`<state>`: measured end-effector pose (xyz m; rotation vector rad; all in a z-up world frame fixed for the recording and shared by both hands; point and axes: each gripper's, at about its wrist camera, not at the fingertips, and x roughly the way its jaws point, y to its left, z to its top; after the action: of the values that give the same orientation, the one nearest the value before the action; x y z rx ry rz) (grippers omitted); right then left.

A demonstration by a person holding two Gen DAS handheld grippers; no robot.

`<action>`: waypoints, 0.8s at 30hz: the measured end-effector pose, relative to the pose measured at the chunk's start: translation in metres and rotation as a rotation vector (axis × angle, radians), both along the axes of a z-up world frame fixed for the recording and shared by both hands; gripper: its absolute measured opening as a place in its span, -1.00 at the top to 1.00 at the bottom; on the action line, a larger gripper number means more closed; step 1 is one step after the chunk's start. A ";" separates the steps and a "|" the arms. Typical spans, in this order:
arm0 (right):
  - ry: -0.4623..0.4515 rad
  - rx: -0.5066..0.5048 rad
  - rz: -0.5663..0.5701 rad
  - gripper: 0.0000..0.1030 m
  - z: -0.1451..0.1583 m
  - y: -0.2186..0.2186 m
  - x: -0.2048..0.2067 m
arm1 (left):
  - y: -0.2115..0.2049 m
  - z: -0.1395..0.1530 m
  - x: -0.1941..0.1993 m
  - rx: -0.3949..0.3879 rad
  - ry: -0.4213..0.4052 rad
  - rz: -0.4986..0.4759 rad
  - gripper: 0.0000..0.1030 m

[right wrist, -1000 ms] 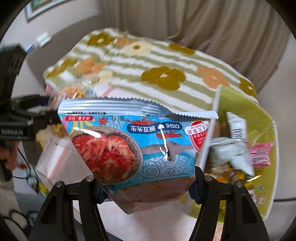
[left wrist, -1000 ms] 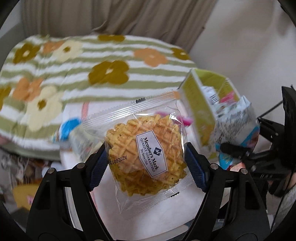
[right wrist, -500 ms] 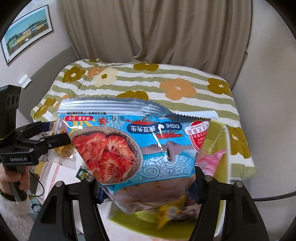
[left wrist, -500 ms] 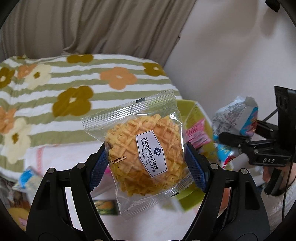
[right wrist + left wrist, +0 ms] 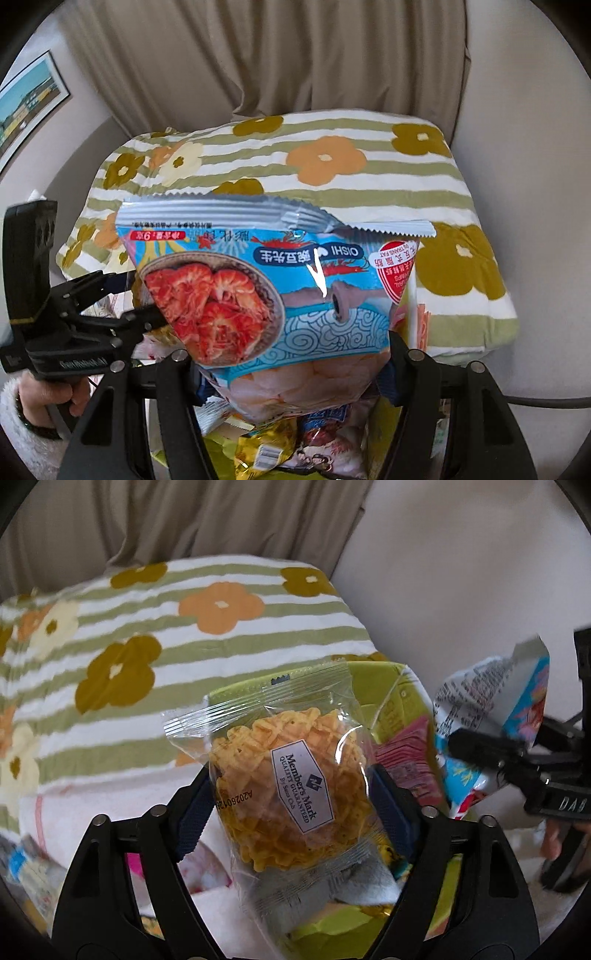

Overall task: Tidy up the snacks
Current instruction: 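Carry the waffle and shrimp-chip bag to the green box and release both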

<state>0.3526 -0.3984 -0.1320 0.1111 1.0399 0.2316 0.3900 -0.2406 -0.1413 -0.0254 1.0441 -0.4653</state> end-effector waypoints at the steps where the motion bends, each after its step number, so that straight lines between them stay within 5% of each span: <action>1: 0.004 -0.003 -0.008 -0.22 -0.002 -0.002 0.001 | 0.000 -0.002 0.000 0.003 -0.001 -0.013 -0.68; 3: 0.017 -0.002 -0.028 -0.22 -0.005 -0.007 0.004 | -0.001 -0.008 0.000 0.015 0.006 -0.025 -0.89; 20: 0.135 0.002 -0.048 -0.23 -0.033 0.000 0.025 | 0.045 -0.001 -0.026 0.020 -0.036 0.060 -0.89; 22: 0.151 0.015 -0.057 -0.38 -0.038 -0.002 0.030 | 0.050 0.000 -0.027 0.013 -0.035 0.072 -0.89; 24: 0.154 0.023 -0.061 -0.77 -0.040 -0.002 0.030 | 0.053 0.001 -0.031 0.025 -0.036 0.083 -0.89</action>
<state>0.3825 -0.4005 -0.1718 0.1833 1.1851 0.1823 0.3594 -0.1877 -0.1405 -0.0375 1.0093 -0.3761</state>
